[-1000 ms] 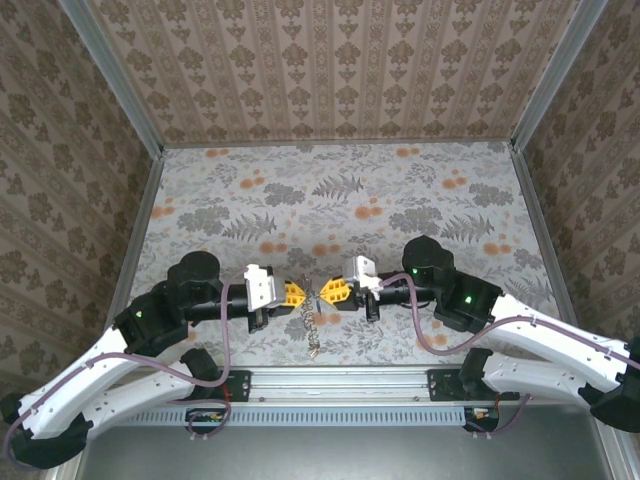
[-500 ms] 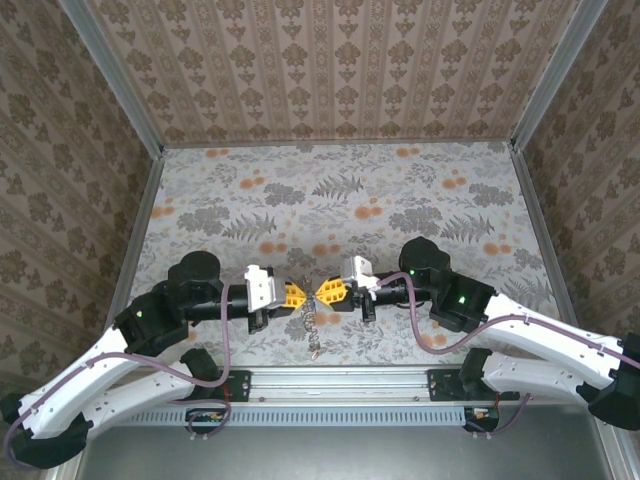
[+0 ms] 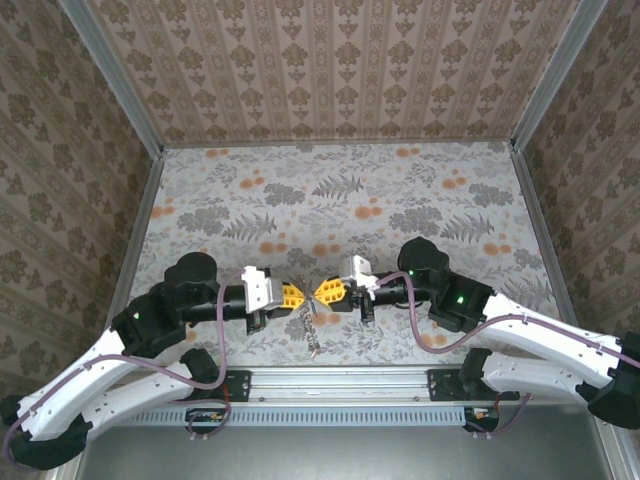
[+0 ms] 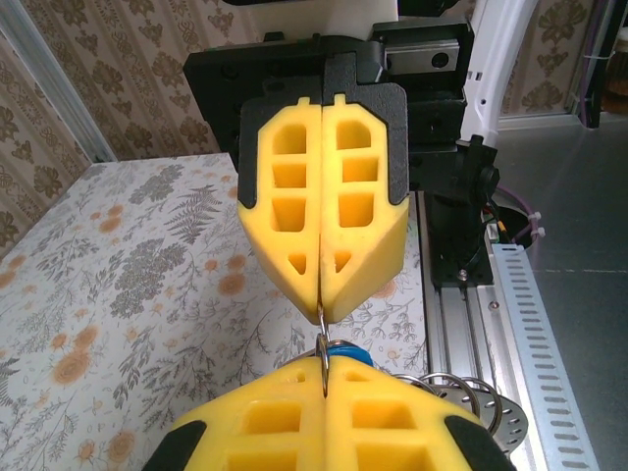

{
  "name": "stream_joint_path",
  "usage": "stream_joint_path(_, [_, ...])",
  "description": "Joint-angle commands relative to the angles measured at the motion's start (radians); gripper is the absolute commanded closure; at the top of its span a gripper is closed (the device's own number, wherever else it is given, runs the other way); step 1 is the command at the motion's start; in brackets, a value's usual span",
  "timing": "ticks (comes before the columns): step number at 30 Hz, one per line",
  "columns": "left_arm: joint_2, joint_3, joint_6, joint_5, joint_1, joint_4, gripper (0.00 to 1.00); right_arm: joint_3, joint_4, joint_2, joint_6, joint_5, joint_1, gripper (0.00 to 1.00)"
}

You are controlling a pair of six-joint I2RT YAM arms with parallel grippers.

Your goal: Put the keys on the keyring

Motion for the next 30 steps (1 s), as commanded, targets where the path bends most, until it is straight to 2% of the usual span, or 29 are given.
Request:
stream_joint_path(1, [-0.019, 0.019, 0.014, 0.032, -0.008, 0.040, 1.00, 0.041, -0.022, 0.010, 0.031, 0.008, 0.004, 1.00])
stream_joint_path(30, [-0.027, 0.026, 0.020, 0.023, -0.023, 0.031, 1.00, 0.078, -0.074, 0.062, 0.152, 0.033, -0.039, 1.00])
